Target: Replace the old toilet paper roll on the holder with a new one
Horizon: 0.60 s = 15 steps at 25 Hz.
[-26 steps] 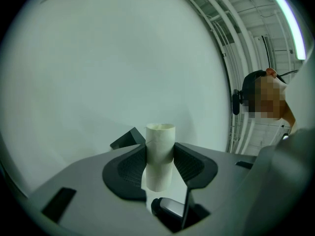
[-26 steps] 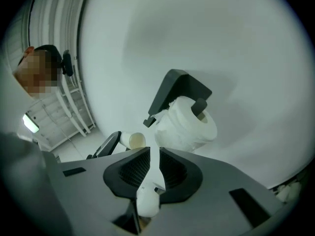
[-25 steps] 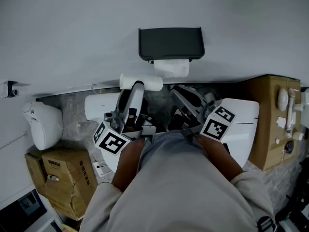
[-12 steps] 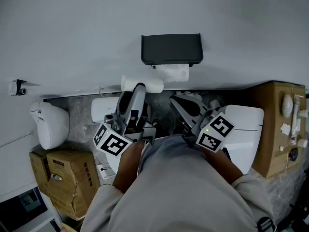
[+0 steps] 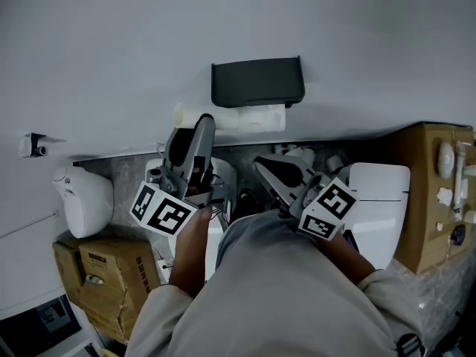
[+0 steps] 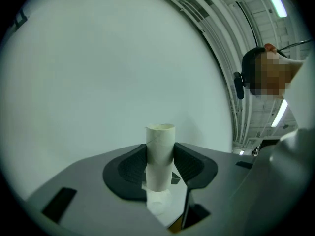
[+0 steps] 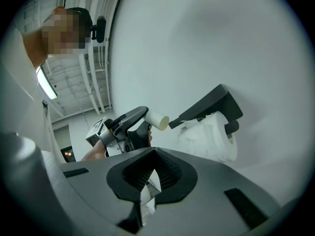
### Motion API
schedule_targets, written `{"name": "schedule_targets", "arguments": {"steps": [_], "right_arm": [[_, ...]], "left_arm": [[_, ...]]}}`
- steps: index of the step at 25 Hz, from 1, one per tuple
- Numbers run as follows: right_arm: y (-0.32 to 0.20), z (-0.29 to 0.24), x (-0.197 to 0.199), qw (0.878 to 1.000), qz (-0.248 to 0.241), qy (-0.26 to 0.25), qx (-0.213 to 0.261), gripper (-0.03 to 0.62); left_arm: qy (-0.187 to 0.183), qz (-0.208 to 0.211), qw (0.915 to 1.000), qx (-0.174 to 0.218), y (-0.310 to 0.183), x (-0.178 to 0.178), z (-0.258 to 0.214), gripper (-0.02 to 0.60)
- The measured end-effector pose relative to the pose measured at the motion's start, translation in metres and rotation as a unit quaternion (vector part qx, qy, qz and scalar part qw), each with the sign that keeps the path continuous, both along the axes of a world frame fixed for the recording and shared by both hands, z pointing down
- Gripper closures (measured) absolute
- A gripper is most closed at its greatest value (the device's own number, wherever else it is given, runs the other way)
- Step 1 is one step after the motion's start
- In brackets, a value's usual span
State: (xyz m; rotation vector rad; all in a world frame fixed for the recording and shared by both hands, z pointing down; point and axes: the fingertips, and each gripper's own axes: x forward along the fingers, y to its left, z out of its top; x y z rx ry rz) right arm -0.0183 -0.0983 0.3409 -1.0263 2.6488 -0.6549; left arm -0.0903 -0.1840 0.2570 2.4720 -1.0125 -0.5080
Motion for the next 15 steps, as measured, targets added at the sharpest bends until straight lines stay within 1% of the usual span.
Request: {"name": "schedule_targets", "arguments": {"steps": [4, 7, 9, 11, 15], "right_arm": [[0.0, 0.003, 0.002, 1.0, -0.003, 0.0, -0.001, 0.578], [0.001, 0.003, 0.003, 1.0, -0.005, 0.001, 0.0, 0.578], [0.0, 0.002, 0.003, 1.0, -0.006, 0.001, 0.003, 0.579], [0.0, 0.001, 0.005, 1.0, -0.006, 0.002, 0.006, 0.579], [-0.003, 0.002, 0.01, 1.0, 0.0, 0.005, 0.008, 0.579]], "left_arm": [[-0.018, 0.01, 0.9997, 0.011, -0.015, 0.004, -0.01, 0.41], [-0.043, 0.018, 0.9987, 0.019, -0.025, 0.012, -0.016, 0.41], [-0.068, 0.023, 0.997, 0.03, -0.031, 0.019, -0.02, 0.411], [-0.101, 0.025, 0.9936, 0.043, -0.036, 0.027, -0.023, 0.41], [-0.173, 0.024, 0.9818, 0.074, -0.047, 0.042, -0.023, 0.41]]}}
